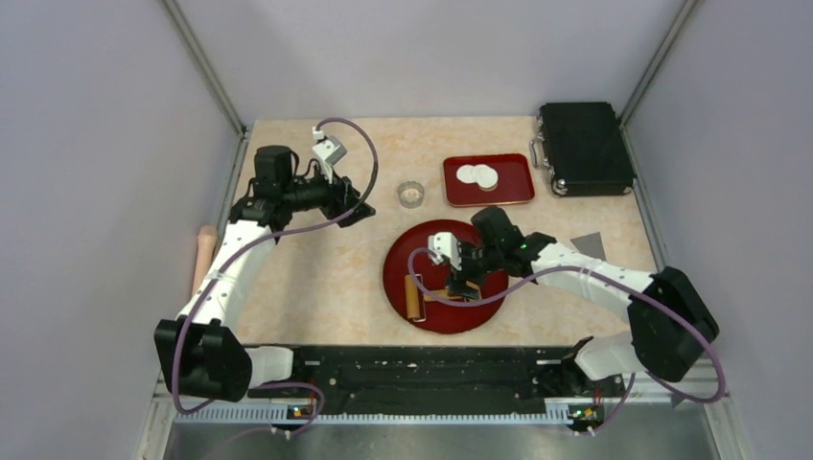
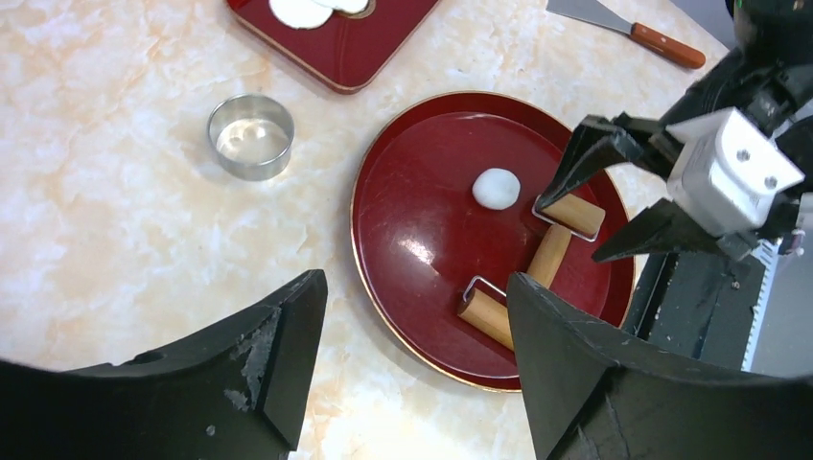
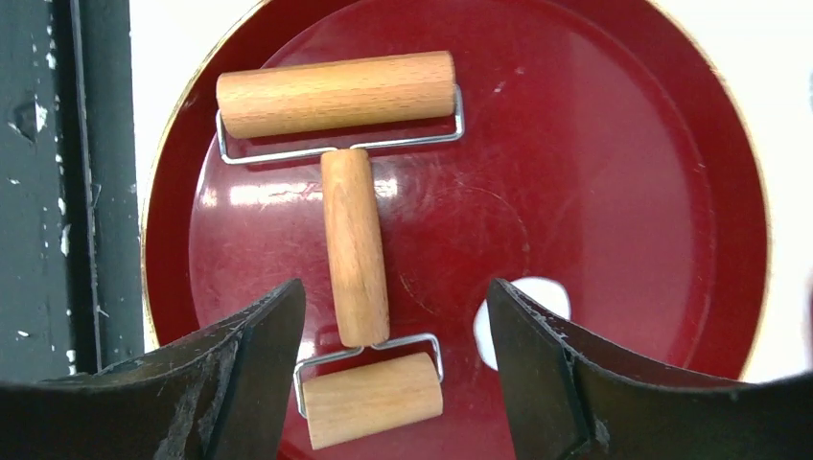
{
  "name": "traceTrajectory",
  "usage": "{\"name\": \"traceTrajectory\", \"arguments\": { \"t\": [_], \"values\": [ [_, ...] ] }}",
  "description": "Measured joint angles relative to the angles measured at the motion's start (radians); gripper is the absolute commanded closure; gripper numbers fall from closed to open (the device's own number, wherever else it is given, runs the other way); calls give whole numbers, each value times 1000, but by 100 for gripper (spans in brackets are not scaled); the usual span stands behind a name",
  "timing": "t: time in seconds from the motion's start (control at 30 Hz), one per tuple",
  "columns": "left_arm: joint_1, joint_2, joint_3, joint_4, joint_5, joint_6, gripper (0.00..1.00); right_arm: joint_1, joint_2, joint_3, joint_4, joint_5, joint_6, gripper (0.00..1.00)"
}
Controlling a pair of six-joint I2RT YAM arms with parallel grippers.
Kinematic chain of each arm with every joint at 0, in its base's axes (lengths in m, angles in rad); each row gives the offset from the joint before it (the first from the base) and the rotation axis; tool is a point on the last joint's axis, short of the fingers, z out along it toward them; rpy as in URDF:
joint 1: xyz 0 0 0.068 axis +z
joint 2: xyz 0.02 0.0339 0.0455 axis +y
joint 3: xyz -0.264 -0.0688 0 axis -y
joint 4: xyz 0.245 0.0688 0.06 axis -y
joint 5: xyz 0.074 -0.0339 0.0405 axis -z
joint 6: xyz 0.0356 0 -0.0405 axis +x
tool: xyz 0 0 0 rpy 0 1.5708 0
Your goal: Roll out the dumpling wrappers from the dough
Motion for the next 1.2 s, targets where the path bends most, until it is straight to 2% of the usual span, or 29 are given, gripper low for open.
{"name": "traceTrajectory", "arguments": {
  "t": [0.07, 0.1, 0.13, 0.2, 0.33, 0.53, 0.57, 0.6, 0.67, 0.73, 0.87, 1.0, 1.2],
  "values": [
    [25, -8, -29, 24, 8, -23, 19, 28, 41, 10, 3, 13, -14, 32],
    [35, -10, -37, 32, 11, -31, 9, 42, 56, 12, 11, 21, -21, 32],
    [41, -10, -41, 38, 14, -38, 5, 58, 72, 13, 19, 29, -24, 32],
    [48, -10, -43, 53, 25, -52, 1, 83, 96, 13, 38, 43, -30, 33],
    [58, -26, -53, 89, 42, -82, 1, 103, 145, 13, 81, 66, -30, 44],
    [78, -34, -63, 130, 68, -116, 1, 115, 223, 13, 101, 84, -30, 47],
    [80, -34, -64, 133, 71, -121, 1, 119, 230, 13, 101, 86, -31, 53],
    [81, -34, -64, 135, 76, -127, 1, 123, 240, 13, 101, 87, -31, 66],
    [82, -34, -64, 141, 81, -131, 1, 130, 253, 13, 100, 89, -40, 86],
    [82, -34, -64, 144, 89, -133, 1, 135, 261, 24, 86, 84, -37, 100],
    [82, -32, -51, 120, 113, -115, 1, 135, 283, 101, -16, 87, -31, 100],
    [82, 2, 76, 18, 138, -56, 1, 130, 273, 229, -162, 62, -18, 100],
    [70, 18, 318, -85, 179, 61, 1, 10, 177, 463, -413, -168, 8, 100]
  ]
}}
